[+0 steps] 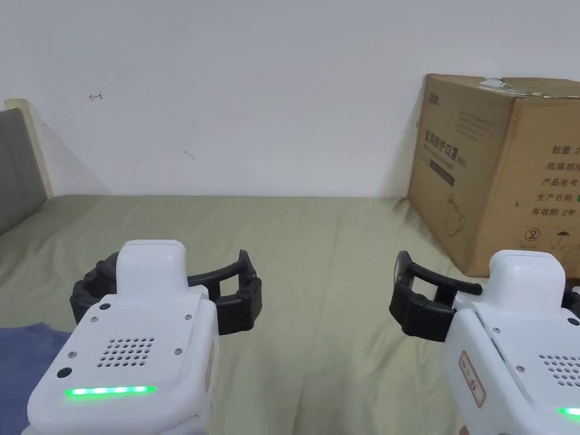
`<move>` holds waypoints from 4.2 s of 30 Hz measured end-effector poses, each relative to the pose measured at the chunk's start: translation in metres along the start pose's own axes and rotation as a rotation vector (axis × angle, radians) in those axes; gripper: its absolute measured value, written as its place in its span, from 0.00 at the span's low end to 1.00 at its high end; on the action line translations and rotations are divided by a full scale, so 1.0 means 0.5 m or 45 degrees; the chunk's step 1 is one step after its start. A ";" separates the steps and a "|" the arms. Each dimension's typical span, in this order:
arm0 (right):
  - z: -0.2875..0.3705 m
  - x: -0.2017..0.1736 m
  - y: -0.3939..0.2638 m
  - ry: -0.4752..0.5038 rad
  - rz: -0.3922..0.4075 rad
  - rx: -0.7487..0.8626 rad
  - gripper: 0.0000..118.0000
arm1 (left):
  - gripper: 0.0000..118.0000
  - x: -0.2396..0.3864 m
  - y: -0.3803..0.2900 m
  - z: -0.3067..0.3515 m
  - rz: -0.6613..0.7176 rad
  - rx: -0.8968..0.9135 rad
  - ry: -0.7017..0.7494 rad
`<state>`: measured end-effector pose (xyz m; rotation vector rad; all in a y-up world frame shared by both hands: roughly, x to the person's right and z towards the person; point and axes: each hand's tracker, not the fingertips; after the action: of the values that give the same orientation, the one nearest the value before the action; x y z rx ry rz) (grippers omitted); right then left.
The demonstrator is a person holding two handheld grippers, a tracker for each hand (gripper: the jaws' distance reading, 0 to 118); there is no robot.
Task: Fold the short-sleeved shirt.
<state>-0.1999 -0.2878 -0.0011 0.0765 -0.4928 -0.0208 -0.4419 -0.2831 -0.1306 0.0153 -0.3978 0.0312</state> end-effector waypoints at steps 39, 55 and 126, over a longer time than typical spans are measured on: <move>0.005 0.013 -0.064 -0.131 0.094 0.112 1.00 | 1.00 -0.026 -0.070 -0.027 -0.016 -0.002 0.090; 0.008 0.013 -0.079 -0.063 0.137 0.058 1.00 | 1.00 -0.022 -0.077 -0.015 -0.071 0.046 0.043; 0.004 0.033 -0.072 -0.115 0.125 0.000 0.00 | 0.00 0.001 -0.065 -0.020 -0.152 -0.029 -0.049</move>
<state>-0.1863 -0.3245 0.0059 0.0511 -0.5866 0.0725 -0.4363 -0.3152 -0.1401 0.0171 -0.4352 -0.0915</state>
